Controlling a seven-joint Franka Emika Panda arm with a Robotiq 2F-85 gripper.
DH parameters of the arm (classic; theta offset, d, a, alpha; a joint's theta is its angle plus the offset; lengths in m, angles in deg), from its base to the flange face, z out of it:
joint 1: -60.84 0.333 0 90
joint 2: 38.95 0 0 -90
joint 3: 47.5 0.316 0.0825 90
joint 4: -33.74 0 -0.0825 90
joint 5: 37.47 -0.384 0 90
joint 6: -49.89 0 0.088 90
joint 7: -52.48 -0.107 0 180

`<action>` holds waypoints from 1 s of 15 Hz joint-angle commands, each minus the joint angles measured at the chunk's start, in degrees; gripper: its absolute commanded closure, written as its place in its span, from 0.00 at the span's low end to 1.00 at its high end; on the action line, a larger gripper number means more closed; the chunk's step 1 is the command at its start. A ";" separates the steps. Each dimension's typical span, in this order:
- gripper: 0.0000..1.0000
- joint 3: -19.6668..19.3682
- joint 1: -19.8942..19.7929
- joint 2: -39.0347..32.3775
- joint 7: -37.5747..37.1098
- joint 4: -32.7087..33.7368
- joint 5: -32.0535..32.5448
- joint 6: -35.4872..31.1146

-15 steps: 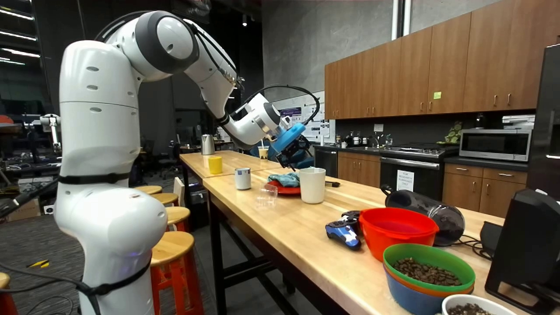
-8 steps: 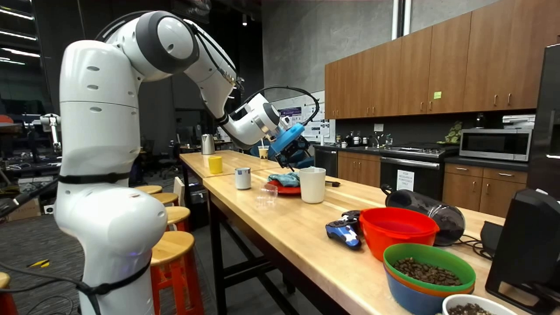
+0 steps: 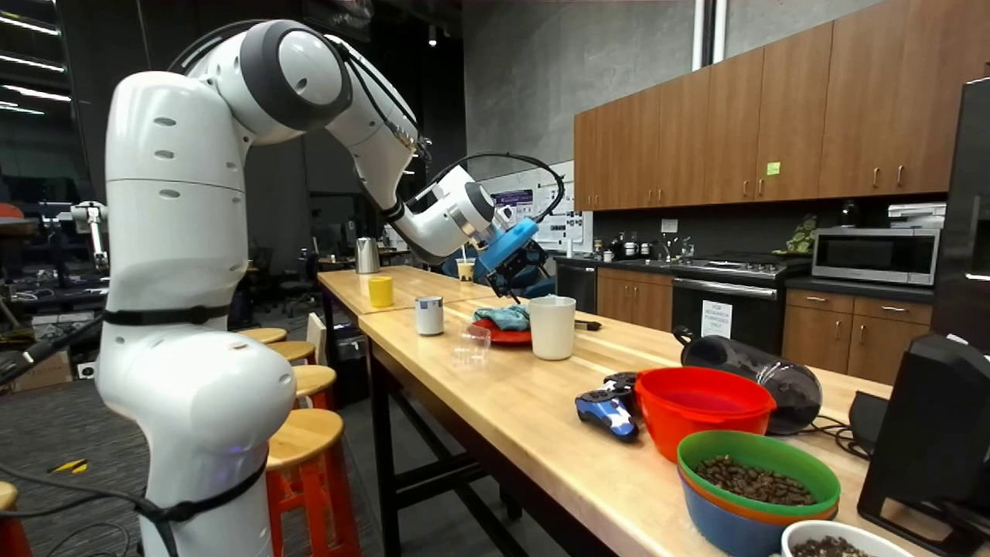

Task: Move the green towel forward

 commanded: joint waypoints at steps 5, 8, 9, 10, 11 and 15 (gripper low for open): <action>0.00 0.92 0.02 -3.02 -2.76 1.23 1.93 -0.70; 0.00 0.57 0.13 -5.35 -3.51 3.29 4.94 -1.30; 0.00 0.39 0.08 -5.98 -3.75 3.96 6.02 -1.57; 0.00 0.13 0.08 -6.51 -4.08 4.57 7.55 -1.77; 0.00 -0.09 0.04 -7.05 -4.14 5.44 8.94 -1.77; 0.00 -1.04 -0.29 -8.82 -5.75 8.36 14.60 -2.24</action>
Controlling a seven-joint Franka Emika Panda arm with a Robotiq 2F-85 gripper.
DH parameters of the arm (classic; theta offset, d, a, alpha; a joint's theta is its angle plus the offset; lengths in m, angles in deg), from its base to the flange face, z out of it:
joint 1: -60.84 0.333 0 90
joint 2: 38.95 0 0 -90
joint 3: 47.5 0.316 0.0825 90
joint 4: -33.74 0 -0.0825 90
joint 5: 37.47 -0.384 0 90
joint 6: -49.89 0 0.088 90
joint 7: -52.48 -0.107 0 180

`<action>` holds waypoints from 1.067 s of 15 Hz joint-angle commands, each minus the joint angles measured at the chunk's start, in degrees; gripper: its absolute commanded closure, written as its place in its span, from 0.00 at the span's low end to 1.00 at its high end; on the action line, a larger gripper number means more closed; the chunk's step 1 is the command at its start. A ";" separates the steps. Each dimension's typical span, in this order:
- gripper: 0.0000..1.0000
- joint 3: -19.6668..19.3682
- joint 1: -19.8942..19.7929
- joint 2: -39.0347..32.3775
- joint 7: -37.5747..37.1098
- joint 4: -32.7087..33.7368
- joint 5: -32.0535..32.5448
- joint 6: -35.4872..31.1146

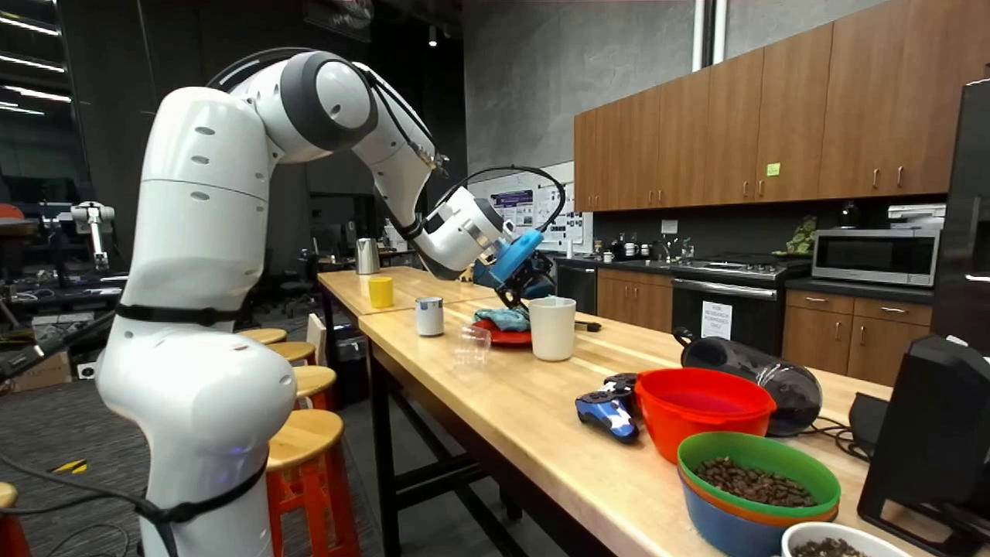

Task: Move the green towel forward

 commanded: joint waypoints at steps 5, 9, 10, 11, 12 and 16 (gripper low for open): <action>0.00 -1.09 -0.64 -3.07 -1.84 3.81 5.62 -0.51; 0.00 -1.14 -0.42 -4.57 -2.08 3.79 6.66 -0.82; 0.00 -1.19 -0.40 -4.97 -2.23 4.02 7.28 -1.00; 0.00 -1.14 -0.44 -5.38 -2.17 4.37 7.57 -1.16; 0.00 -1.18 -0.36 -5.79 -2.43 4.75 8.20 -1.33; 0.25 -1.71 0.14 -7.23 -3.21 6.30 10.08 -2.58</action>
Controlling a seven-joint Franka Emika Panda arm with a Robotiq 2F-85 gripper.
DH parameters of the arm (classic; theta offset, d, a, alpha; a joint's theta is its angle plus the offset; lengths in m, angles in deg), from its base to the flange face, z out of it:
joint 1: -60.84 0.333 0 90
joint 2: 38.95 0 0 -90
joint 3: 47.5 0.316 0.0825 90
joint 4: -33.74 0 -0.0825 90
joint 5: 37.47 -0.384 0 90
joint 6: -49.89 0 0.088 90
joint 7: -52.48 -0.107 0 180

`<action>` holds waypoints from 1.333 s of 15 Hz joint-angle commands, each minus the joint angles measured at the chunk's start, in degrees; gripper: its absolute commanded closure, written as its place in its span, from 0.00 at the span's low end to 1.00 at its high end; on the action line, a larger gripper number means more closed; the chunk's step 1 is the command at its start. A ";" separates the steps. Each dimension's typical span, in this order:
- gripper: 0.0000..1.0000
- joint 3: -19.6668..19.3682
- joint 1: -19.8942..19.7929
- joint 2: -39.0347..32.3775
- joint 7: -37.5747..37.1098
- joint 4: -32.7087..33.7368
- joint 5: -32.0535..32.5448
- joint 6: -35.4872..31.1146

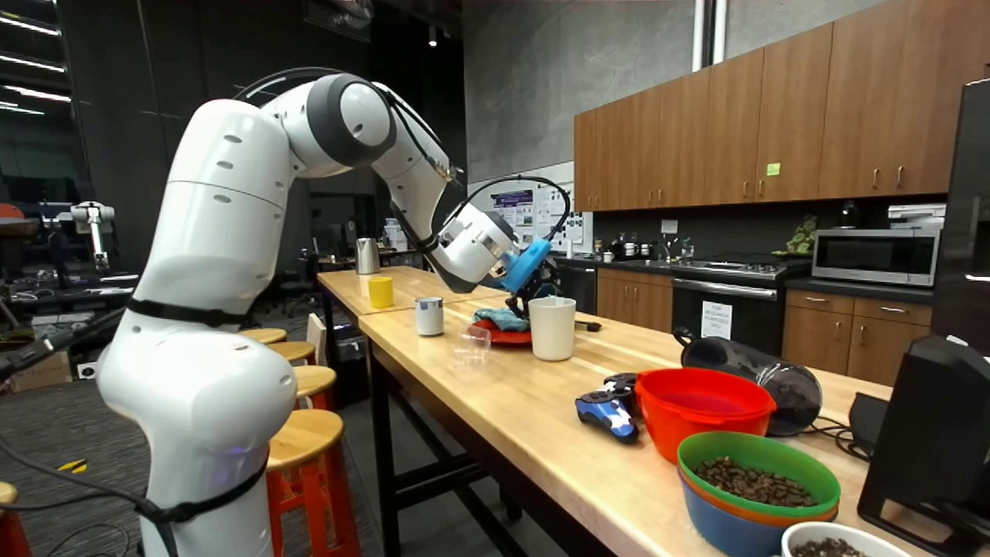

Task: Move the green towel forward

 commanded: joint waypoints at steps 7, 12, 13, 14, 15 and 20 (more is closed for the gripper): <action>0.73 -0.90 0.32 -3.03 -1.85 4.81 4.82 -3.24; 1.00 -0.15 -0.19 -2.81 -0.81 6.03 2.71 -3.52; 1.00 0.03 -0.29 -2.56 -0.54 6.38 2.13 -3.72; 1.00 0.67 -0.73 -2.22 -0.07 7.09 1.42 -3.73; 0.99 0.70 -0.69 -2.05 -0.04 7.85 1.15 -3.99; 0.99 1.31 -0.49 -1.13 0.92 13.06 -1.80 -4.32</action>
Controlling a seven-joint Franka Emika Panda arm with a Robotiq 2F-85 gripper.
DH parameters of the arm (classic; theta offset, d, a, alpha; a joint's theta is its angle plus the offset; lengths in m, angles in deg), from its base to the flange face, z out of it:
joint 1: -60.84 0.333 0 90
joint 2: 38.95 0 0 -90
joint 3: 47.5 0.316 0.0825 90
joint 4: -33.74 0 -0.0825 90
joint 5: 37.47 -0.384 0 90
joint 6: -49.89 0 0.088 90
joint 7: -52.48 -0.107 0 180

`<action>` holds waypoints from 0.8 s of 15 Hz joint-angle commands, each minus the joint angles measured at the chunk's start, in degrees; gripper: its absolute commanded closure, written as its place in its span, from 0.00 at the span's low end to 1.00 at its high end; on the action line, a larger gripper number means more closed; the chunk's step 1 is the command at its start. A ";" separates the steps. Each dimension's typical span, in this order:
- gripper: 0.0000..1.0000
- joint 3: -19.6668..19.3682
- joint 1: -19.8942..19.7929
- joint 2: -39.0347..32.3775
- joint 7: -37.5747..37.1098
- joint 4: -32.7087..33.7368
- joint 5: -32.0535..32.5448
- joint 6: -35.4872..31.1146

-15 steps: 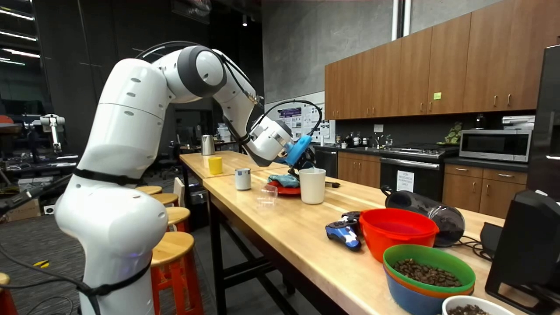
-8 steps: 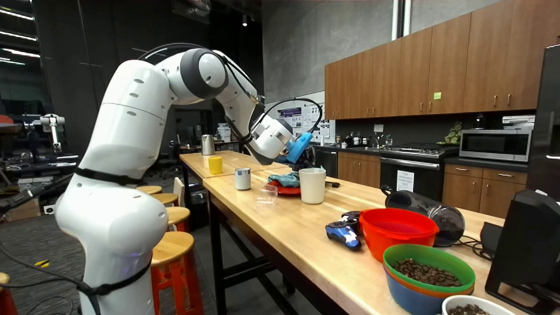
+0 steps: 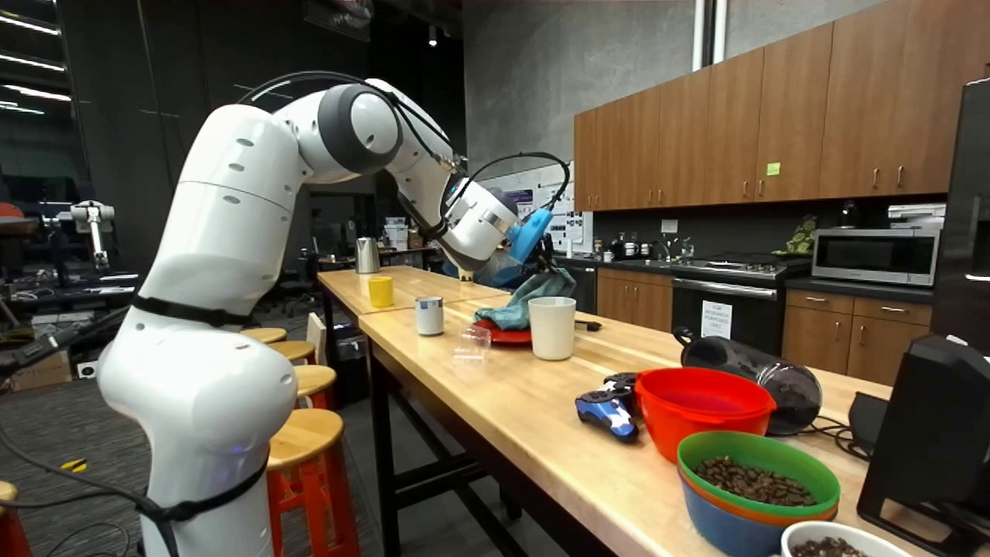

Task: Move the green towel forward

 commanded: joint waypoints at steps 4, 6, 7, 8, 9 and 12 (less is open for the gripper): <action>0.99 0.65 0.12 2.38 0.84 5.68 -2.74 0.43; 0.99 0.27 0.32 3.07 0.31 7.17 -2.07 0.81; 0.99 0.11 0.37 3.40 0.05 7.81 -1.74 0.93; 0.99 -0.04 0.44 3.79 -0.22 8.28 -1.40 1.01; 0.99 -0.11 0.52 4.08 -0.25 8.89 -1.20 1.17; 0.99 -0.12 0.69 5.06 -0.48 10.04 -0.74 1.29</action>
